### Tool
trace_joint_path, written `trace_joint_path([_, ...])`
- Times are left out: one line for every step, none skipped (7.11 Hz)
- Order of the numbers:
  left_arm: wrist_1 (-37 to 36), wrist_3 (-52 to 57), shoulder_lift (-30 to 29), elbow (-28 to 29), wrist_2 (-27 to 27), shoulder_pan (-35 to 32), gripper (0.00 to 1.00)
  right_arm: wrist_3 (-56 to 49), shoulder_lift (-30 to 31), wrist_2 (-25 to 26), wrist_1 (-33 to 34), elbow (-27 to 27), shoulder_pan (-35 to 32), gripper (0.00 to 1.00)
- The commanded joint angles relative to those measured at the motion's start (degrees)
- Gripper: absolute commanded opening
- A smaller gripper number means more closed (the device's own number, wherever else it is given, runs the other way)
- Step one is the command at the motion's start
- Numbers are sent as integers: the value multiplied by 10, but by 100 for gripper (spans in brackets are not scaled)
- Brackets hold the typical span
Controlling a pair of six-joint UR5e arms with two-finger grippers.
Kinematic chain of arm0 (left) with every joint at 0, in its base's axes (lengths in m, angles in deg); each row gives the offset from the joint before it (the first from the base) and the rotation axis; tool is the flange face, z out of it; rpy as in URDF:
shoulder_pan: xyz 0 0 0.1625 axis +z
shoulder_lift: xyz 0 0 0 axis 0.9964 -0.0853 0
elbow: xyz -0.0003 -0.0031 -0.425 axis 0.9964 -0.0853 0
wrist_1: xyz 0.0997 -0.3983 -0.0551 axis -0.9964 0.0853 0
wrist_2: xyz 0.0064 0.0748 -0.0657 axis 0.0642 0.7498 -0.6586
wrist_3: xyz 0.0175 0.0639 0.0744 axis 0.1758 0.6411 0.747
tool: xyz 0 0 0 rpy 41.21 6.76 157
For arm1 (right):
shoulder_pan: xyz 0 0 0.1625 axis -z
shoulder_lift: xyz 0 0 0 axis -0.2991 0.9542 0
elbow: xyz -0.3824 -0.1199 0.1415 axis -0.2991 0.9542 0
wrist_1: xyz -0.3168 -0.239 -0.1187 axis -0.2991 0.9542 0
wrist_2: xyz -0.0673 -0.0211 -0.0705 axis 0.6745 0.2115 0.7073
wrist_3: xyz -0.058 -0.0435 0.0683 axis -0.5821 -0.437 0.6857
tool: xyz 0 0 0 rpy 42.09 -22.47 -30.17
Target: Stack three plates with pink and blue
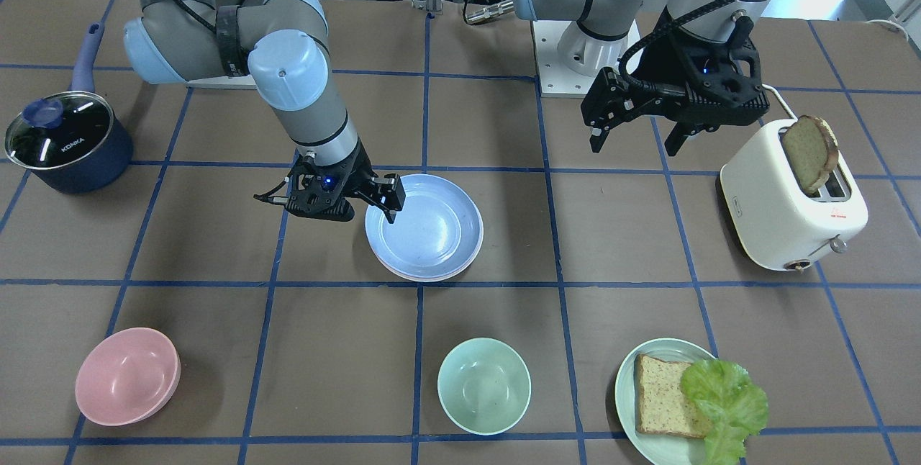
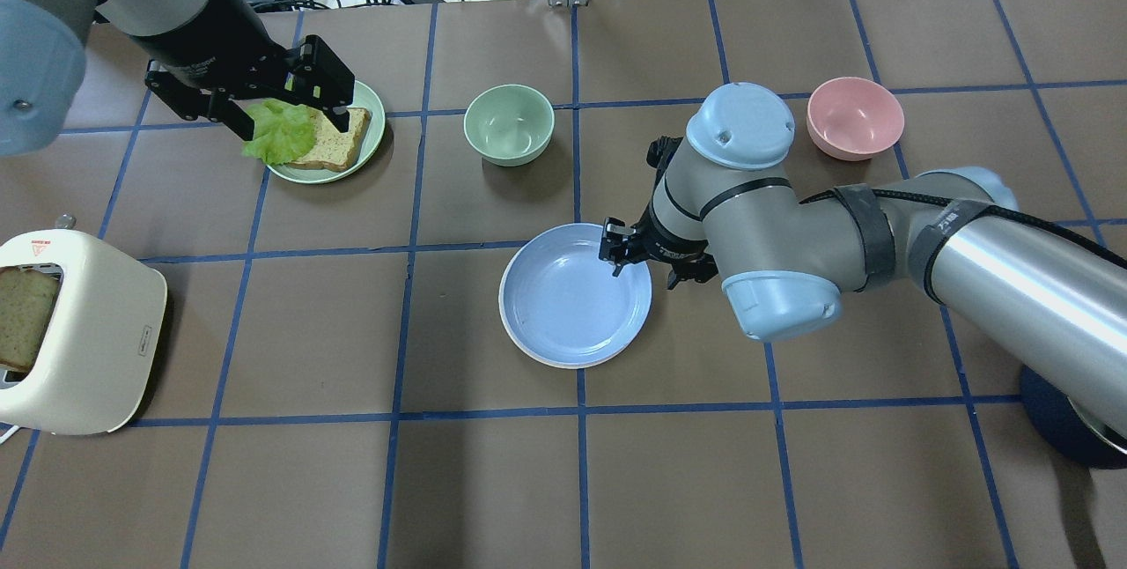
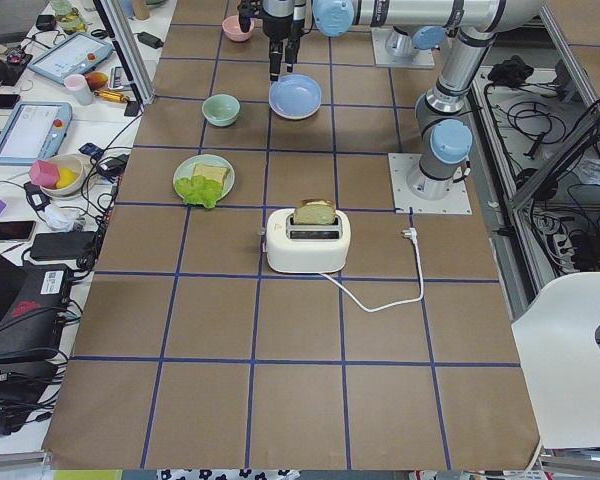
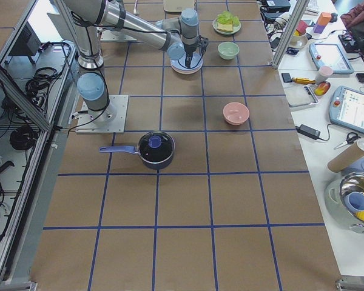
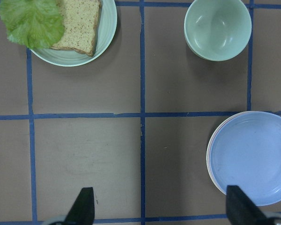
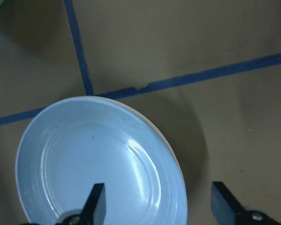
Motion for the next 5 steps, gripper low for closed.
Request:
trace_joint_path([0,0,0,0,1,0,100,-60,14,3,-86,72,10,83])
trace_joint_path([0,0,0,0,1,-1,100,-89,26,25,-149,111,24,82])
trace_joint_path([0,0,0,0,0,0,100,-136,32,30,-203,142,38,82])
trace_joint_path([0,0,0,0,0,0,100,-163,36,31,-226,157,54,81])
trace_joint_path([0,0,0,0,0,-1,100,-204,41,43,-229,161,67,79])
